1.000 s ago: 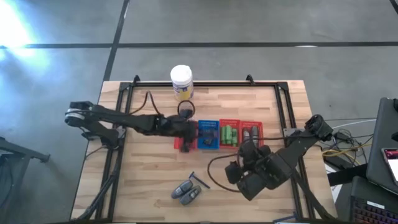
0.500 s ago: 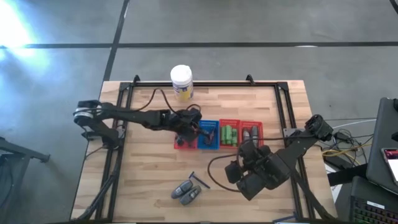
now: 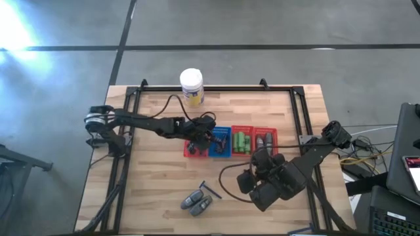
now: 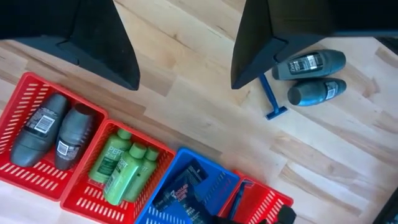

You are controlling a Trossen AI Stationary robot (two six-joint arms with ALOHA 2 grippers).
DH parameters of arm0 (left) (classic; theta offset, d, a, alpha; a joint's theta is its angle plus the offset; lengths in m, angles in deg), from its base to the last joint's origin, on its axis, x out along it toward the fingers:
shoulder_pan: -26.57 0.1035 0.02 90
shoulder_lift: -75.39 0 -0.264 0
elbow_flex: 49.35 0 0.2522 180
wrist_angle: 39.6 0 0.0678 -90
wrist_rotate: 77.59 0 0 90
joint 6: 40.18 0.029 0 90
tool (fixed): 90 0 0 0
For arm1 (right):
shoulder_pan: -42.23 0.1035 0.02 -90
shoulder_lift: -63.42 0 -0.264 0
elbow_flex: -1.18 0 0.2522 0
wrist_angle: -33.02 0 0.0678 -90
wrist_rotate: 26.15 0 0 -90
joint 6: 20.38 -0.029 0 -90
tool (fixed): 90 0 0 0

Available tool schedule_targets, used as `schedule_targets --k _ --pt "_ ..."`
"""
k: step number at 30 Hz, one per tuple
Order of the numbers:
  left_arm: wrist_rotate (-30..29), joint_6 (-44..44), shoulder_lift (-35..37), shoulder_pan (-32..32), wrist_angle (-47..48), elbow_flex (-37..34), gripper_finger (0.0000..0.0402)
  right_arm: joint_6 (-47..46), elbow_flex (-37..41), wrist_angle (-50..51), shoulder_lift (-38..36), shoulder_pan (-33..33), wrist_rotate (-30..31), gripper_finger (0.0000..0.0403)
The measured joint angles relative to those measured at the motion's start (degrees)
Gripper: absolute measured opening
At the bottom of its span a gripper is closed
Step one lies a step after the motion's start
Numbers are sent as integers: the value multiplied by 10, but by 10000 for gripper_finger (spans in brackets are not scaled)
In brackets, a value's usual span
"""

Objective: Pick & Place Travel size toiletries
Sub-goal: Put the blue shave cream into the blue bin, then put the gray deodorant into the right red bin

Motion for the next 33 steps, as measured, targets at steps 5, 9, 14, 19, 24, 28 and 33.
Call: schedule_targets --k 5,9,14,19,24,28,33 --pt "-32 -7 1 0 -11 0 167 0 0 -1 0 0 0 236" --pt "-55 -18 1 0 -11 1 189 0 3 -2 0 0 0 228" --pt "-104 -37 9 -6 -8 1 209 0 11 -4 0 0 0 224" --pt "-125 -99 61 -30 13 1 212 0 15 -5 0 0 0 233" --pt "-120 -267 133 -59 54 1 211 0 16 -5 0 -1 0 245" --pt "-106 -414 182 -67 155 0 211 0 18 -5 0 -5 -1 252" --pt "-39 -490 218 -67 245 -8 211 0 20 -5 0 -13 -6 251"
